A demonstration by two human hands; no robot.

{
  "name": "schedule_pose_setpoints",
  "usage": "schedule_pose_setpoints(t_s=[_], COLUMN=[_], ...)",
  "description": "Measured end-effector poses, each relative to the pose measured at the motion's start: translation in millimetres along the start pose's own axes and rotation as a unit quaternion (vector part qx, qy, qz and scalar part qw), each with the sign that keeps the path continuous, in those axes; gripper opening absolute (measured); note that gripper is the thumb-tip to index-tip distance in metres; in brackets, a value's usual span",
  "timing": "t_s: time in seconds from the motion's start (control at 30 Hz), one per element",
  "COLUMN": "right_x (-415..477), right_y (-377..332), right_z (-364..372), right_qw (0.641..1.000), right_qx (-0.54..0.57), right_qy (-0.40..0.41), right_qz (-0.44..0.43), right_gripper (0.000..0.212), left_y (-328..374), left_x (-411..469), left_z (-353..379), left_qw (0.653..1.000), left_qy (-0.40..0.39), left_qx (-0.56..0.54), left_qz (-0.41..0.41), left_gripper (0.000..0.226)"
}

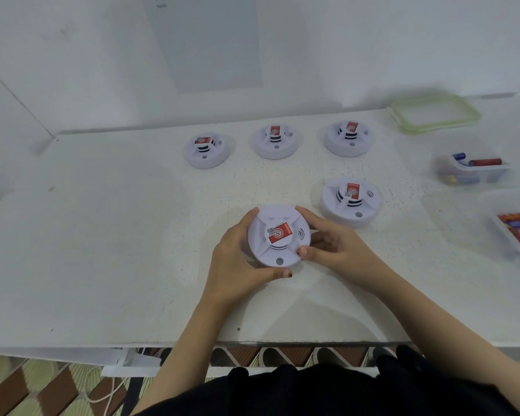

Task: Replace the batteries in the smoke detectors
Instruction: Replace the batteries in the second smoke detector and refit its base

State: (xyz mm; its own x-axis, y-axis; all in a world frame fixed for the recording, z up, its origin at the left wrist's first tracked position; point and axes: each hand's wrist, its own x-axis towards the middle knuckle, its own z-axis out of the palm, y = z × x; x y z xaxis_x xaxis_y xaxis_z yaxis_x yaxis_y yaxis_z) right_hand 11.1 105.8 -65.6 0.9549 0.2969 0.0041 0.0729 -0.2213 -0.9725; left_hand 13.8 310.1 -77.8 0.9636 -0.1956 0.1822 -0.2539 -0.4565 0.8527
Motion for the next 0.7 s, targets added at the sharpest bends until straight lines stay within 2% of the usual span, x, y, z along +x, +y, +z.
schedule_pose_setpoints(t_s=[0.7], right_x=[-2.5], right_y=[-0.4], right_z=[3.9], right_qw=[1.000], right_qx=[0.000], right_qy=[0.015], right_qz=[-0.005], right_gripper=[0.064], left_y=[-0.2], left_x=[-1.0], left_z=[0.7], left_qw=[1.000], left_qy=[0.001], left_qx=[-0.015], left_qz=[-0.005], left_gripper=[0.097])
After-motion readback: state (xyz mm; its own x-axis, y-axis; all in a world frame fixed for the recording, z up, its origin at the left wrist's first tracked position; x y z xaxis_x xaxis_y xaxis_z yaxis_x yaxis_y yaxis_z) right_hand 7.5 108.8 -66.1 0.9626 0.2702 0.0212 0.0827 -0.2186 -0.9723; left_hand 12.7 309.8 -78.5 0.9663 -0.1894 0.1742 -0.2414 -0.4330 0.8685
